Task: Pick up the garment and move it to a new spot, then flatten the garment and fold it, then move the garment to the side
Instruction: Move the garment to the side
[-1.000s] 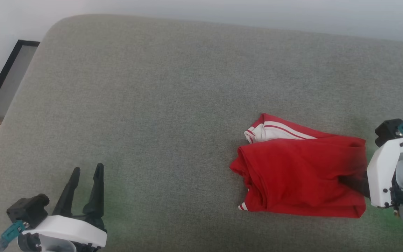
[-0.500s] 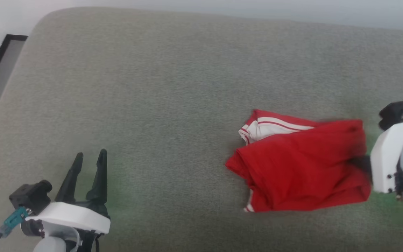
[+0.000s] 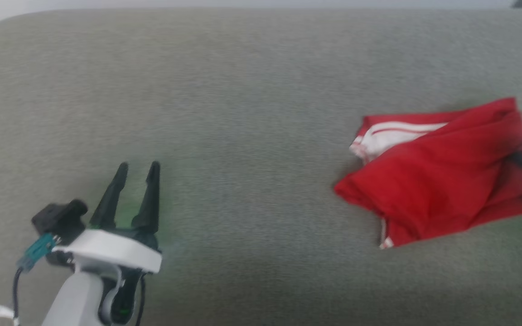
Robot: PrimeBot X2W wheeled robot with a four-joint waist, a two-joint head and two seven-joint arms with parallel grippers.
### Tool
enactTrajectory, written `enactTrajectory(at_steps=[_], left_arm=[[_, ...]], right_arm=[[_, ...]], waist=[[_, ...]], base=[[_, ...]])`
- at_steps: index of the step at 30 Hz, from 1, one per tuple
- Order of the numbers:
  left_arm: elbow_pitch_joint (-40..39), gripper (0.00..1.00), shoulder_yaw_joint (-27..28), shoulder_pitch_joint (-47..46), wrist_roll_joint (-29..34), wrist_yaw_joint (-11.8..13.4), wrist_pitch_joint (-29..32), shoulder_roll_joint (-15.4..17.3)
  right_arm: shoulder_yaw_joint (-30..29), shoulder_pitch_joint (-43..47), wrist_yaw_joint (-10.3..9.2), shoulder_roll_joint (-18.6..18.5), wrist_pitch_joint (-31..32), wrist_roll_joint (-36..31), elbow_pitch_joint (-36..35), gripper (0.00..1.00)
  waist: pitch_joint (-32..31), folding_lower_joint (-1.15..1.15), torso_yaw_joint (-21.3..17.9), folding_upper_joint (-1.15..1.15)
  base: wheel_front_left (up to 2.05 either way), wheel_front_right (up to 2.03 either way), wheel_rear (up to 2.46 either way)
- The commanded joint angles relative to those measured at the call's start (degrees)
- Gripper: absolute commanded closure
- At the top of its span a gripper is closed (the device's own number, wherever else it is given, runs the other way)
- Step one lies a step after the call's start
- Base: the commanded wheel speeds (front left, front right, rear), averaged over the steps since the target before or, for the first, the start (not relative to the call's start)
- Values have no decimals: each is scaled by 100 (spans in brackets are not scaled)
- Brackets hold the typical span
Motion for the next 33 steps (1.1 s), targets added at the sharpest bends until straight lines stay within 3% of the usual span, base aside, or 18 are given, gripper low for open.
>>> enactTrajectory(at_steps=[1,11,18,27,33], left_arm=[[38,0,-55,-171,50,-26,-21,-35],[306,0,-537,-1027,248,-91,-9,-110],[452,0,-958,-1662,349,-115,19,-165],[659,0,-1513,-2414,375,-125,39,-275],[789,0,-1797,-2706,310,-128,26,-298]], right_arm=[[2,-128,-10,-46,-79,10,40,100],[5,-817,-10,-525,-699,21,542,100],[50,-1311,-11,-923,-1479,-120,1081,100],[419,-1890,-11,-1328,-2581,-364,2000,100],[644,-2239,-11,-1410,-3051,-675,2593,100]], waist=[[108,0,-214,0],[488,0,-905,0],[823,0,-1256,0],[1259,0,-1399,0],[1478,0,-1360,0]], base=[[0,0,0],[0,0,0],[0,0,0],[0,0,0],[0,0,0]])
